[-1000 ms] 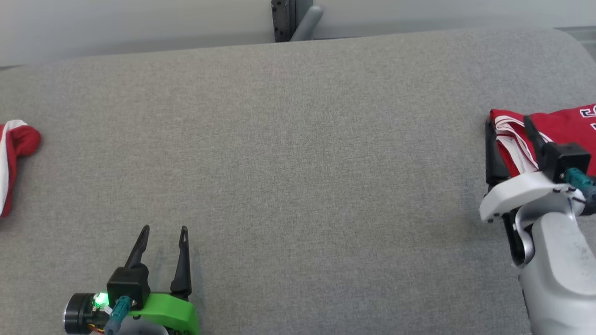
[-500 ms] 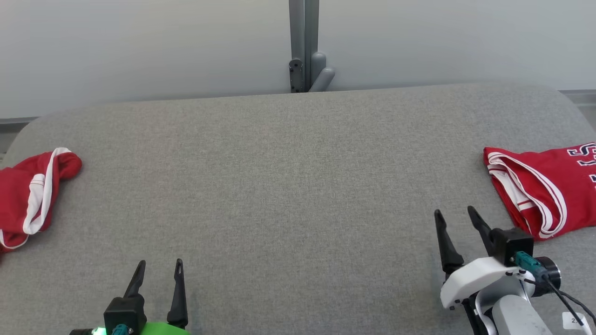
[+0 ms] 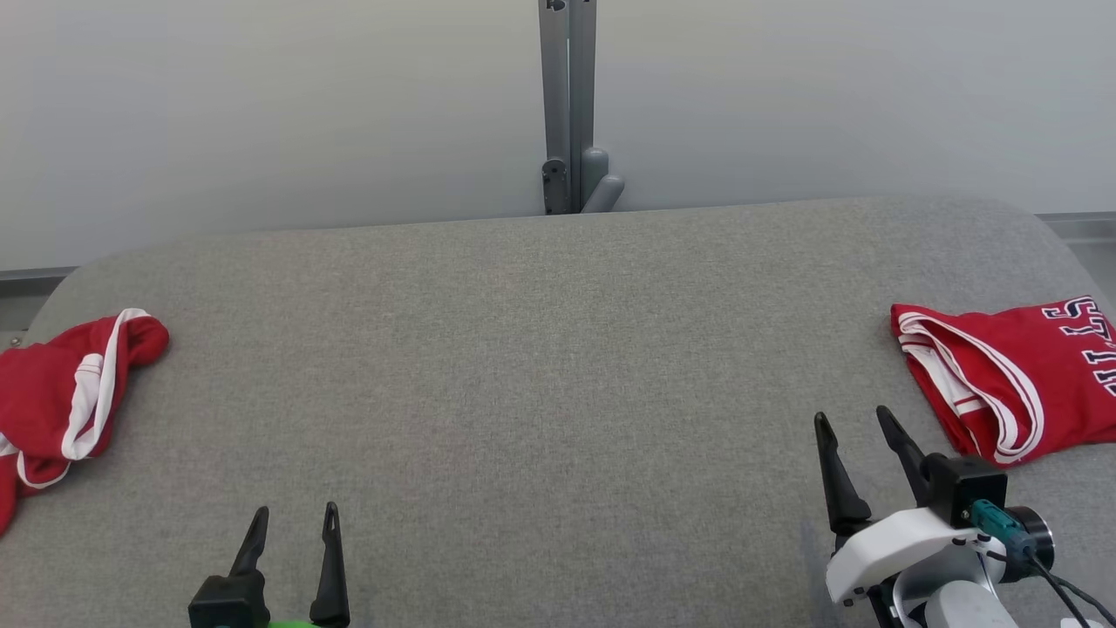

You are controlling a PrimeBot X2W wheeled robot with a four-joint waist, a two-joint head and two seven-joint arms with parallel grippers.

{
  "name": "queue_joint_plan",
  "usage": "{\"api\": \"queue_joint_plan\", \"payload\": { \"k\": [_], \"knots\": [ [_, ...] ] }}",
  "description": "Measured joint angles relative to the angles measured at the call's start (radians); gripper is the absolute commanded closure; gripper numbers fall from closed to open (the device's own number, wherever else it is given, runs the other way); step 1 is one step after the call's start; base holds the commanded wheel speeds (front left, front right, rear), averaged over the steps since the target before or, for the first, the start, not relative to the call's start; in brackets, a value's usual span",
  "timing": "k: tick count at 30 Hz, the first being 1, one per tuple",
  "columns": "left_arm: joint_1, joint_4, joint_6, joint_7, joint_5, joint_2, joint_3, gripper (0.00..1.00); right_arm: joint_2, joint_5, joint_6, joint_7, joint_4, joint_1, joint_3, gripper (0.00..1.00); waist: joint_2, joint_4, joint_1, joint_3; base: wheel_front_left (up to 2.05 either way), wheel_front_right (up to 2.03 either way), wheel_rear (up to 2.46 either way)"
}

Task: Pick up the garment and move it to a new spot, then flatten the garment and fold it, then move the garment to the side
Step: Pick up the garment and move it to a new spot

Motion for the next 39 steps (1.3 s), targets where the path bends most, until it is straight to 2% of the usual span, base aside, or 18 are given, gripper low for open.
{"api": "queue_joint_plan", "payload": {
  "k": [11,18,24,34,39],
  "knots": [
    [0.010,-0.007,0.006,0.000,-0.012,-0.001,0.005,0.00,0.002,0.006,0.000,0.000,-0.003,0.021,0.014,0.00,0.0000,0.003,0.0000,0.004,0.00,0.00,0.00],
    [-0.009,0.012,0.013,0.000,-0.016,-0.002,0.043,0.00,0.002,0.028,0.000,0.000,-0.009,0.029,0.047,0.00,0.0000,0.061,0.0000,0.015,0.00,0.00,0.00],
    [-0.013,0.022,0.011,0.000,-0.032,-0.002,0.086,0.00,0.003,0.044,0.000,0.000,-0.017,0.028,0.094,0.00,0.0000,0.155,0.0000,0.025,0.00,0.00,0.00],
    [-0.009,0.054,0.003,0.000,-0.025,-0.002,0.159,0.00,0.002,0.058,0.000,0.000,-0.010,0.005,0.168,0.00,0.0000,0.369,0.0000,0.039,0.00,0.00,0.00],
    [0.017,0.043,0.012,0.000,-0.088,-0.001,0.192,0.00,0.005,0.052,0.000,0.000,0.021,-0.063,0.235,0.00,0.0000,0.461,0.0000,0.053,0.00,0.00,0.00]
  ]
}}
